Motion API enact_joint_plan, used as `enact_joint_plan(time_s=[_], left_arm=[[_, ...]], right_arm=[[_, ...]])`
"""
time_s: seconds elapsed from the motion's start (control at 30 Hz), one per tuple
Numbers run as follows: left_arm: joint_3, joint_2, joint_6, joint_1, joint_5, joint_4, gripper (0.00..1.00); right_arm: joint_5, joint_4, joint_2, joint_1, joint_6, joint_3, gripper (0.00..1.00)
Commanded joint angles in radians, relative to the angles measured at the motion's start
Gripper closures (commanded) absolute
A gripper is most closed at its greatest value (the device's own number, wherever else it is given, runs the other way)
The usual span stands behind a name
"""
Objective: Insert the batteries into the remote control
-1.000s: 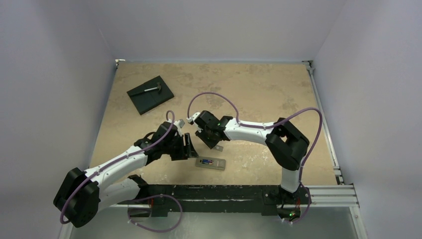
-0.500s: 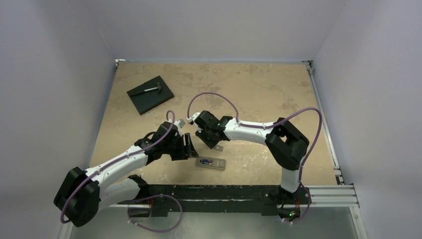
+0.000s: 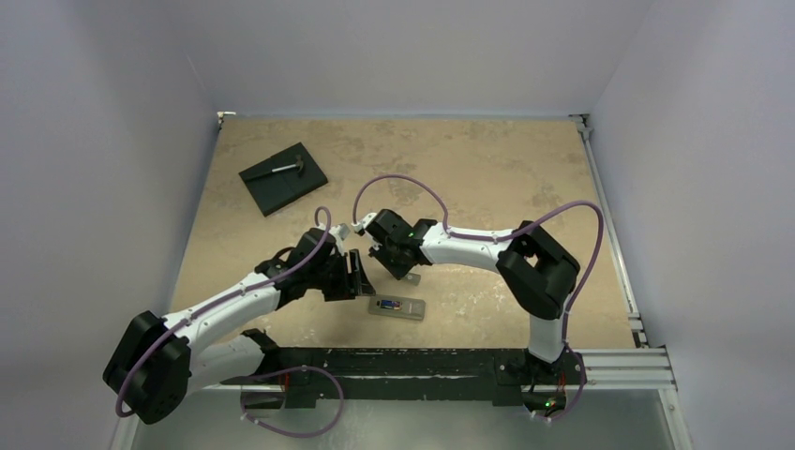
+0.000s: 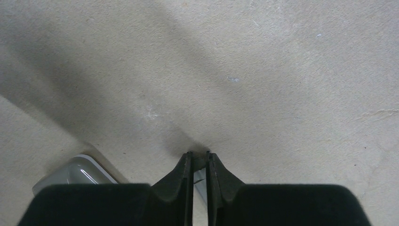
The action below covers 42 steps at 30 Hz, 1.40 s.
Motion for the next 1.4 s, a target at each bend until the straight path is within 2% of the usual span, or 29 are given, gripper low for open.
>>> enact_joint_plan(time_s=[0.0, 0.13, 0.53, 0.83, 1.07, 1.17, 1.27, 1.37], left_arm=[[0.04, 0.007, -0.006, -0.004, 0.013, 0.029, 0.42], [0.041, 0.007, -0.006, -0.004, 0.013, 0.033, 0.42], [0.043, -0.017, -0.005, -0.004, 0.024, 0.028, 0.42], [0.047, -0.041, -0.005, -0.005, 0.113, 0.074, 0.42], [0.031, -0.088, -0.077, -0.004, 0.203, 0.17, 0.42], [0.001, -0.118, -0.14, -0.003, 0.228, 0.26, 0.42], [-0.032, -0.141, -0.218, -0.005, 0.233, 0.379, 0.42], [-0.042, -0.156, -0.252, -0.004, 0.201, 0.424, 0.43]], right_arm=[[0.005, 0.002, 0.001, -0.003, -0.007, 0.006, 0.89], [0.015, -0.009, -0.022, -0.003, 0.003, 0.015, 0.93], [-0.03, -0.023, -0.169, -0.009, 0.103, 0.024, 0.94], [-0.092, 0.022, -0.32, -0.027, 0.237, -0.014, 0.92], [-0.12, 0.133, -0.433, -0.037, 0.425, -0.106, 0.91], [-0.121, 0.208, -0.461, -0.037, 0.509, -0.16, 0.91], [-0.097, 0.234, -0.462, -0.037, 0.557, -0.183, 0.91], [-0.061, 0.248, -0.464, -0.037, 0.6, -0.189, 0.91]])
